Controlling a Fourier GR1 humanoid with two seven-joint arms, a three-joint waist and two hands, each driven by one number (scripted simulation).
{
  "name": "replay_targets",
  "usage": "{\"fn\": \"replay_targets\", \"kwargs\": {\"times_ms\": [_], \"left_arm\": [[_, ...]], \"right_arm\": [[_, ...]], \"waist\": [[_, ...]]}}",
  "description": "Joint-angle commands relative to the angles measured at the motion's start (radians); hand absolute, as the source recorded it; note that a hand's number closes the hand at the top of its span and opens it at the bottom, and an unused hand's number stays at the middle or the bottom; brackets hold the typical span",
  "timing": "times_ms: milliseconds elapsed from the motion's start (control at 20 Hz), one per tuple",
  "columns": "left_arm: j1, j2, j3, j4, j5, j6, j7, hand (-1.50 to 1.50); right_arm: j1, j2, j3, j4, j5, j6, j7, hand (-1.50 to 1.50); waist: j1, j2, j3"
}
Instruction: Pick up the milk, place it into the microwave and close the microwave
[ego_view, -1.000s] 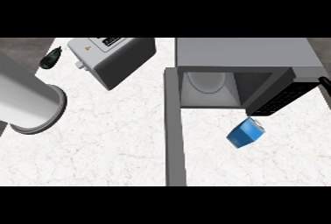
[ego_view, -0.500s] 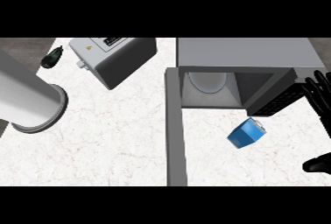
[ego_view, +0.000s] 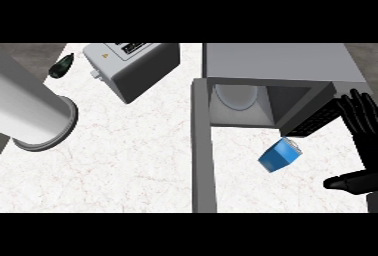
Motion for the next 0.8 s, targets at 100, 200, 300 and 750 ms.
{"fn": "replay_targets", "kwargs": {"times_ms": [100,200,300,750], "left_arm": [[0.008,-0.001,0.005,-0.043,0.066,-0.010,-0.002,-1.50],[0.040,-0.029,0.001,-0.045,0.045,-0.041,-0.027,-1.50],[0.040,-0.008,0.019,-0.072,0.068,-0.025,-0.010,-1.50],[0.060,0.038,0.080,0.003,0.153,-0.098,-0.018,-1.50]], "right_arm": [[0.020,0.016,0.066,0.195,0.142,-0.029,-0.019,-1.50],[0.069,-0.001,0.051,0.220,0.140,0.014,-0.093,-1.50],[0.058,0.044,0.099,0.289,0.251,-0.050,-0.180,-1.50],[-0.126,0.022,0.114,0.724,0.376,-0.094,-0.479,-1.50]], "waist": [[0.035,0.040,0.027],[0.026,0.035,0.027],[0.027,0.036,0.028],[0.020,0.039,0.028]]}}
